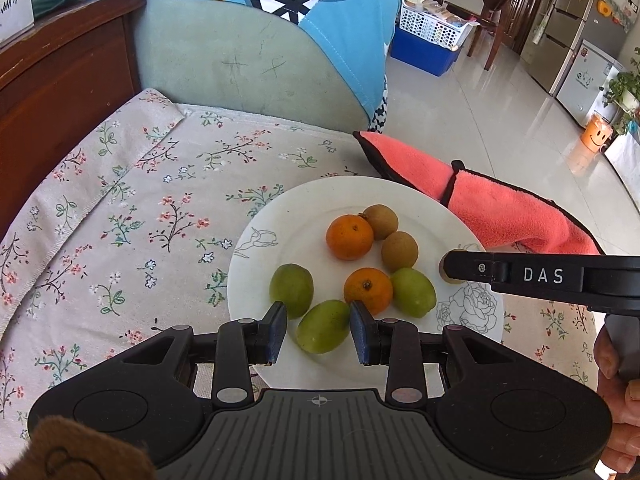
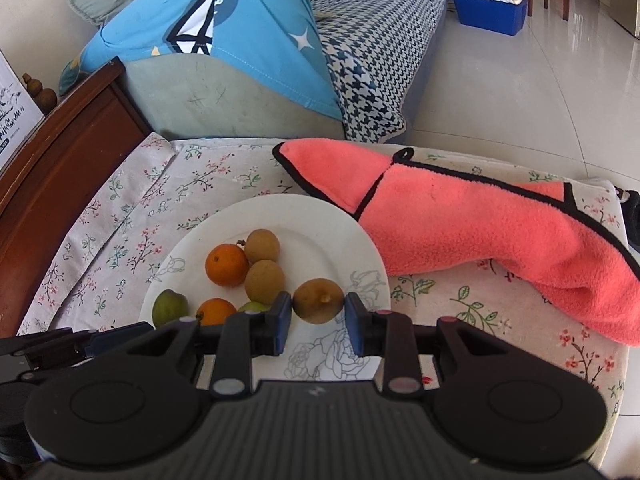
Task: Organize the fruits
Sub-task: 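Set the mango on the plate with left tool while right tool sets the kiwi, then move both open tools back to the fruit pile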
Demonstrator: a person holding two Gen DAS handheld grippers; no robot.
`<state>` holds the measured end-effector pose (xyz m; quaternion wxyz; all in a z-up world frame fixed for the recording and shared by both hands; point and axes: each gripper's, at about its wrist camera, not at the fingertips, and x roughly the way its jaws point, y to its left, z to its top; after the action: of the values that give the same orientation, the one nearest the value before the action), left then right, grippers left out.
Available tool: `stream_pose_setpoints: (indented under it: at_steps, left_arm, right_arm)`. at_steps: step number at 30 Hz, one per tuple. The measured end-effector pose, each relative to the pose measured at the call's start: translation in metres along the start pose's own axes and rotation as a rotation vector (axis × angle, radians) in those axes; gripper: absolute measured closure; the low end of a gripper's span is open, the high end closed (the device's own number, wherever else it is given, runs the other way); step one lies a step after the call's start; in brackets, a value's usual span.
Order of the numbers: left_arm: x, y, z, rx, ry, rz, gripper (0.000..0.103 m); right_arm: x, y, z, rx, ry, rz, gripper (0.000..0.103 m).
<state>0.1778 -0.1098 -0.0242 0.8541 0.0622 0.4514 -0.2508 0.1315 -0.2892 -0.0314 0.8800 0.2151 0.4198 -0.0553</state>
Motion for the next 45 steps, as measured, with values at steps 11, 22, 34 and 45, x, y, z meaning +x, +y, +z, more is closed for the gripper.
stream_pose_setpoints:
  at_steps: [11, 22, 34, 45]
  left_arm:
    - [-0.02, 0.007, 0.011, -0.042, -0.047, 0.04, 0.032]
    - [-0.053, 0.038, 0.005, -0.149, -0.08, 0.125, 0.015]
    - [-0.07, 0.059, -0.024, -0.105, -0.01, 0.131, 0.011]
    - [-0.057, 0.072, -0.04, -0.078, 0.078, 0.179, 0.011]
  right_arm:
    - [-0.017, 0.007, 0.002, -0.045, -0.049, 0.007, 0.049]
    - [-0.043, 0.023, -0.012, -0.126, -0.075, -0.001, 0.029]
    - [-0.074, 0.041, -0.051, -0.175, -0.055, 0.072, 0.018]
    - [-0.065, 0.064, -0.096, -0.25, 0.05, 0.131, 0.019]
